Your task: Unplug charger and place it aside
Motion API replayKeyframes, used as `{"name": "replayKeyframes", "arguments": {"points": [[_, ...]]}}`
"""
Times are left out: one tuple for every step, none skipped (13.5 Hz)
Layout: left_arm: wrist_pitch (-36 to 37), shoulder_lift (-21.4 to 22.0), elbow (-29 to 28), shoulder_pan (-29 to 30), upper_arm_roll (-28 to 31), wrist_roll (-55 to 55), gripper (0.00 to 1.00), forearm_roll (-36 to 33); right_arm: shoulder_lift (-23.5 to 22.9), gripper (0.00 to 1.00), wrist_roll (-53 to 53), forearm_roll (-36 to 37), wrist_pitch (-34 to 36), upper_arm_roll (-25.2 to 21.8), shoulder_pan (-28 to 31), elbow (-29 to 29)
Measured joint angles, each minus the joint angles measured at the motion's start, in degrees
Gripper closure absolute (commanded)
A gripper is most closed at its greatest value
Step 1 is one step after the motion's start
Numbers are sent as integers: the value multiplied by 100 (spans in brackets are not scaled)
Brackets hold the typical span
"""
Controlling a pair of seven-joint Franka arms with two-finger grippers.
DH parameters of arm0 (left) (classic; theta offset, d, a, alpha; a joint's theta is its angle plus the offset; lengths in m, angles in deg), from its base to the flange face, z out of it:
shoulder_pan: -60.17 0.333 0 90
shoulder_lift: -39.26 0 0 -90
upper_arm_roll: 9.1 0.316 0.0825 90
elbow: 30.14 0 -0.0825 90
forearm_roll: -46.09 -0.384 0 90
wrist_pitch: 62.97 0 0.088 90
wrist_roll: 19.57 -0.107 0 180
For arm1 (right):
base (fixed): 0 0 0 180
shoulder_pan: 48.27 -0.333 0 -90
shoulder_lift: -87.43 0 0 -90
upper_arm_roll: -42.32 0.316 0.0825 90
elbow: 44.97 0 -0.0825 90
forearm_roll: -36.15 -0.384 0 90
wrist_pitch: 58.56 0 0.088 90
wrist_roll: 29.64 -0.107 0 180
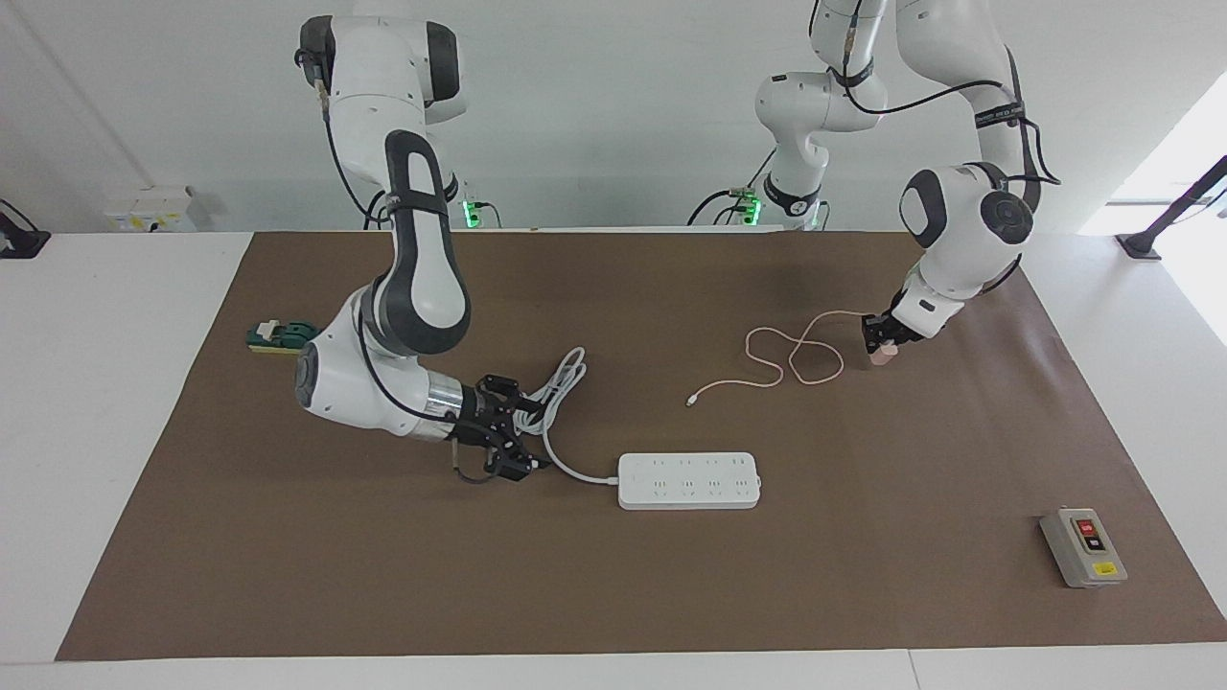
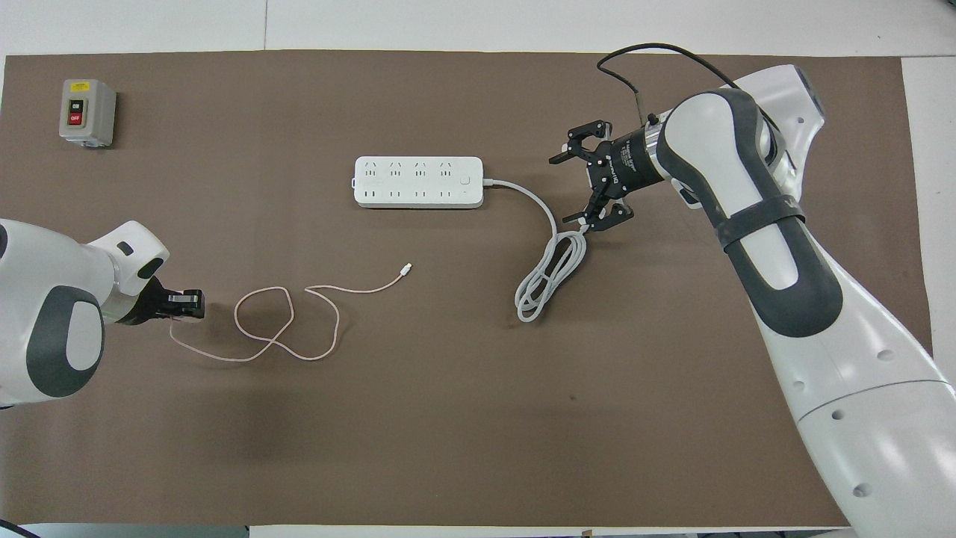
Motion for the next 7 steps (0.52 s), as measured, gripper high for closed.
{"name": "replayKeyframes", "arguments": {"points": [[-6,16,-22,97,13,-1,0,-76,143,0,118,277,137,-119,8,-17],[-3,30,-24,278,20,-8,0,-219,292,0,268,618,230,-184,21,-28],[-1,51,-22,534,28,-66,0,-331,449,0,430,990,306,-216,25,-39],[-1,72,-2,797,39,-197,0,-369,610,0,614,1328,412,-232,33,-51],[0,84,58,1013,49,-327,0,-372,765,0,834,1604,542,-239,75,-61],[7,90,144,1140,57,-390,0,-373,908,0,1098,1849,688,-242,156,-65],[34,97,249,1197,57,-403,0,-373,1046,0,1437,2120,821,-245,263,-70]]}}
